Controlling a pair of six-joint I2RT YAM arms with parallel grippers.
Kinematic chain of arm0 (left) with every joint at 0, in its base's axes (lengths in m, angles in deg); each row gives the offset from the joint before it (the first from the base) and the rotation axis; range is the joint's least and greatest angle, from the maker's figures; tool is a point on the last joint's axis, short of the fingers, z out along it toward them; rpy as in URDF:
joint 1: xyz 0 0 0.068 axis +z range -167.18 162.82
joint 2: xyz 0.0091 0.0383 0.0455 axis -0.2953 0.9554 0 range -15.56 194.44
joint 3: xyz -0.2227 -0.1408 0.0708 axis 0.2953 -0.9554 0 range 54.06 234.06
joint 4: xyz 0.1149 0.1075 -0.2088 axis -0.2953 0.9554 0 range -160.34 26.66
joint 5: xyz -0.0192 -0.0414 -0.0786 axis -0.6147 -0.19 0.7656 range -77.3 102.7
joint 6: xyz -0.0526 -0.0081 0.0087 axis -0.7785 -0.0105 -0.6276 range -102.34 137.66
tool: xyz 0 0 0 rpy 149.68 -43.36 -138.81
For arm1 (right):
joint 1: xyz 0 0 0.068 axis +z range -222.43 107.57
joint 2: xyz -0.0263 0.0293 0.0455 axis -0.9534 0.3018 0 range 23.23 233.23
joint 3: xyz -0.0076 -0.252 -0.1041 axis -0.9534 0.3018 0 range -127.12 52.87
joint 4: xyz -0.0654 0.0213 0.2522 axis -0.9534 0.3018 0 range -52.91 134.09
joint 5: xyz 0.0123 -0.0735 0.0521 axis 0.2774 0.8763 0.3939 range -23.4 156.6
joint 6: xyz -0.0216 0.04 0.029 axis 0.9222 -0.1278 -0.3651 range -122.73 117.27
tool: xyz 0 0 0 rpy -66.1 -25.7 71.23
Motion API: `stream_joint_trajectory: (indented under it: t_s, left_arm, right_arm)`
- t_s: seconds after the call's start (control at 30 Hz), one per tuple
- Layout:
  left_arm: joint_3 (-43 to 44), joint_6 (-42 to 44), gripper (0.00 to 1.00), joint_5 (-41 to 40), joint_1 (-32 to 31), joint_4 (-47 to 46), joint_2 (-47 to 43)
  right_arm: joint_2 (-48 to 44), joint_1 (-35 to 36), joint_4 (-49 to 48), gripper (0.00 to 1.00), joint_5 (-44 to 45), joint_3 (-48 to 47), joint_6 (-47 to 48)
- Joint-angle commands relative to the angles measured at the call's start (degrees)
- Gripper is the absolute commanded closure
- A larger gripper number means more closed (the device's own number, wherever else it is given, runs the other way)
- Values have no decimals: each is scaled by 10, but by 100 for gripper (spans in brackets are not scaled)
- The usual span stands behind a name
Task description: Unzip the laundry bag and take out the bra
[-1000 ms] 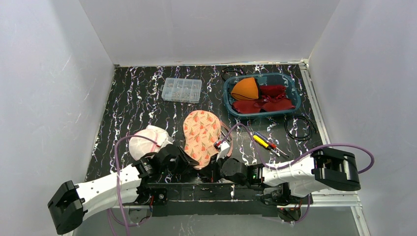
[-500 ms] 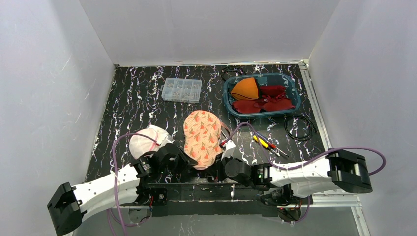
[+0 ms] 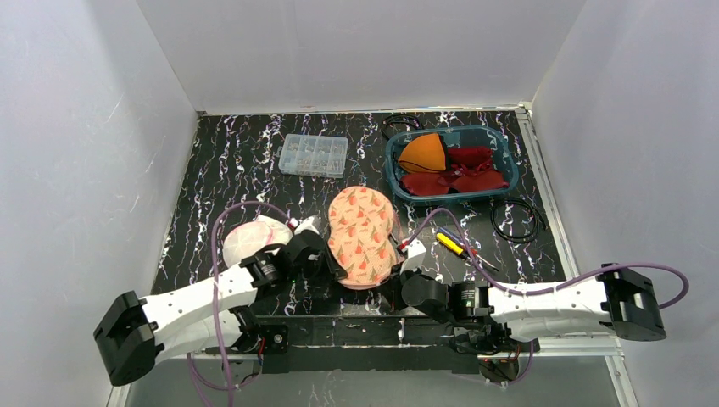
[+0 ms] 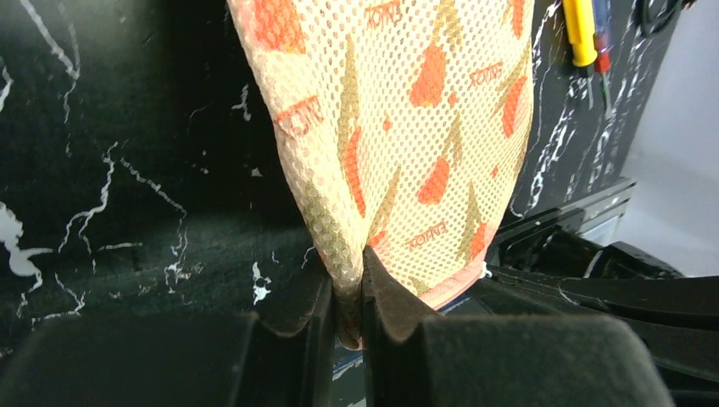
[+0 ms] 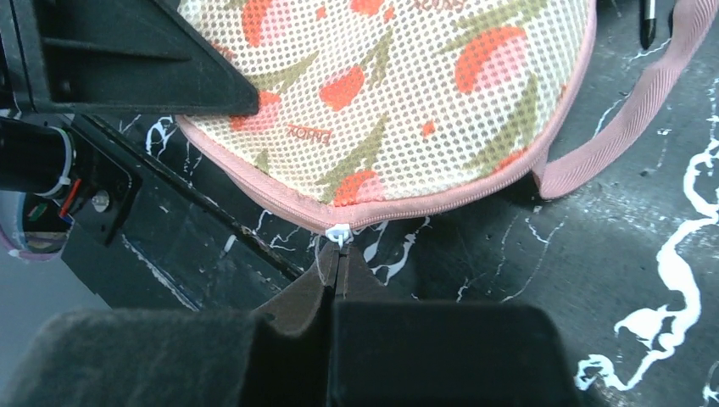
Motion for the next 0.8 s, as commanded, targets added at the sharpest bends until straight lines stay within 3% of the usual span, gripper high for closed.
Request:
stream_joint_trajectory:
  t_s: [0.0,0.3,0.33,0.47,0.53,0.63,0.77]
  left_arm:
    - [40,130,100,-10,12,31,56]
    - [144,173,100,12,46,54,193]
    - [145,170,96,14,47,54,190]
    - [116,152,48,12,47,69,137]
    - [99,134,34,2,46,97,98]
    - [63,91,24,2,46,137,26]
    - [1,30,22,18,43,153,-81]
  right_arm:
    - [-28,1,40,99,4,13,29]
    - [18,1,-66,99,-39,33,23]
    - [34,1,-87,99,-43,31,22]
    - [75,1,-140,99,-40,13,21]
    - [95,1,-158,99,-35,-2,21]
    - [132,1,-173,99,-33,-36,26]
    - [174,1,-193,99,-26,-71,27]
